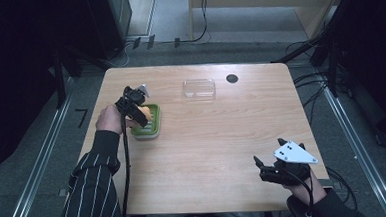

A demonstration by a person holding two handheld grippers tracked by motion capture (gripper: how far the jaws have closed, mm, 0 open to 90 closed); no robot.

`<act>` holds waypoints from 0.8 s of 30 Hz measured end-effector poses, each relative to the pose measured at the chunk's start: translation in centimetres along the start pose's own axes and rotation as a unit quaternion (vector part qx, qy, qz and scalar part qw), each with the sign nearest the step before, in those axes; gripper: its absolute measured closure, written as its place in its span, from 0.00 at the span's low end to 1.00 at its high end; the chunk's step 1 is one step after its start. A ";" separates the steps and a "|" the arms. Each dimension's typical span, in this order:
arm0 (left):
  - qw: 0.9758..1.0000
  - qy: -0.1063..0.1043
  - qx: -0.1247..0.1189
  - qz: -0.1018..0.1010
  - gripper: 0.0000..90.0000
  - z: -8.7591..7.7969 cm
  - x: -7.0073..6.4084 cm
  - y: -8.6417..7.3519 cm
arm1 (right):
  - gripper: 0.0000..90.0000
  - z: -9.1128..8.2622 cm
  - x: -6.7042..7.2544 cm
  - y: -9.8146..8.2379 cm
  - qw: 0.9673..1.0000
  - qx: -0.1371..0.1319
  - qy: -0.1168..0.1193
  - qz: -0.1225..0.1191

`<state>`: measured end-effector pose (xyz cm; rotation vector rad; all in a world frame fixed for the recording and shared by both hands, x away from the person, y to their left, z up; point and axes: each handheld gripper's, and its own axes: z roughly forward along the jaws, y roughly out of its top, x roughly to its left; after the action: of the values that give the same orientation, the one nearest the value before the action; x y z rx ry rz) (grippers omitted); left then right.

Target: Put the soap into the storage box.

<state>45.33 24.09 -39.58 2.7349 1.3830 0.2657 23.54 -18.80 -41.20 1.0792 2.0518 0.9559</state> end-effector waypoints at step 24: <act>1.000 0.014 0.019 0.013 0.44 2.2 -0.6 1.1 | 0.15 0.0 0.0 0.0 1.000 0.000 0.000 0.001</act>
<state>46.22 22.97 -41.71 2.7929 1.3742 0.2832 23.53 -18.83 -41.20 1.0805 2.0511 0.9577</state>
